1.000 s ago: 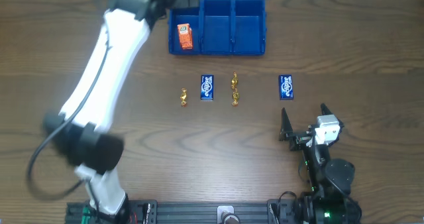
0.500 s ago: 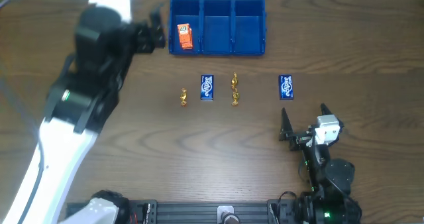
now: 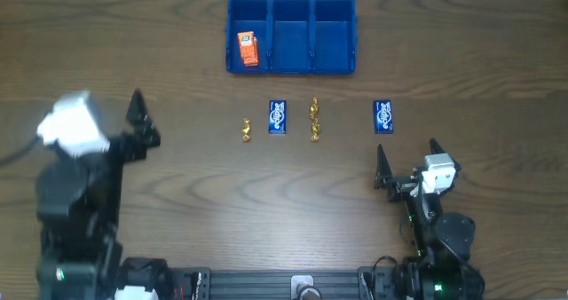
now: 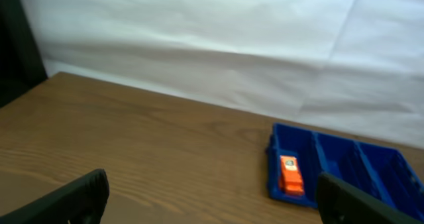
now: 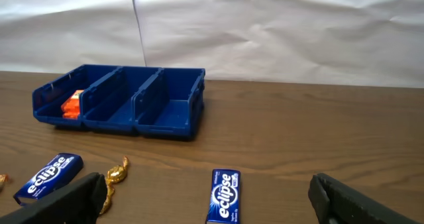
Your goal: Sort Candies Into Trays
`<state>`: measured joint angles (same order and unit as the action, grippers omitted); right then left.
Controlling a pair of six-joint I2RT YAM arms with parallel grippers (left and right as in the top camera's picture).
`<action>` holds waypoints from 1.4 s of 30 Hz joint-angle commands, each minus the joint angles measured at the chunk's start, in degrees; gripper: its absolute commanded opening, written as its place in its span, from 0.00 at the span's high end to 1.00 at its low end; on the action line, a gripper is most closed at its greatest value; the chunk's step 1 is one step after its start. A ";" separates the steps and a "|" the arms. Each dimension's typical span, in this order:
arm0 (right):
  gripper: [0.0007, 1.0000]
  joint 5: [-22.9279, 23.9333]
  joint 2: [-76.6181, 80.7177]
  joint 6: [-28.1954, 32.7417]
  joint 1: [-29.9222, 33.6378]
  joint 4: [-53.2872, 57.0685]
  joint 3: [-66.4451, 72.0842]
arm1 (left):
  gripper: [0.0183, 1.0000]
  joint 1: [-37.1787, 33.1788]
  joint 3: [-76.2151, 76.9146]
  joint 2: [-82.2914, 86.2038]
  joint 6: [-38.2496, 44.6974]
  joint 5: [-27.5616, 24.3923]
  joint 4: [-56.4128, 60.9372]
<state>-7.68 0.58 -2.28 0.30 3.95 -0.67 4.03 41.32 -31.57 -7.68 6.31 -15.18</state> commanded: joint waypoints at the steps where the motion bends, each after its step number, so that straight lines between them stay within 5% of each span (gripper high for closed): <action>1: 0.00 0.33 -0.42 0.66 0.13 0.15 0.22 | 0.00 -5.25 -11.06 10.97 1.57 -3.96 3.21; 19: 0.00 0.33 -0.42 0.66 0.13 0.15 0.22 | 0.00 -5.68 -41.09 31.41 2.64 -13.84 18.80; 24: 0.00 0.33 -0.42 0.66 0.13 0.15 0.22 | 0.00 -3.72 -41.05 31.41 10.93 -18.91 18.27; 42: 0.00 0.33 -0.42 0.66 0.13 0.15 0.22 | 0.00 -3.48 -41.05 31.34 13.27 -18.16 11.87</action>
<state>-7.68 0.58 -2.28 0.30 3.95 -0.67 0.45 1.23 -0.67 4.73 -10.61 -1.13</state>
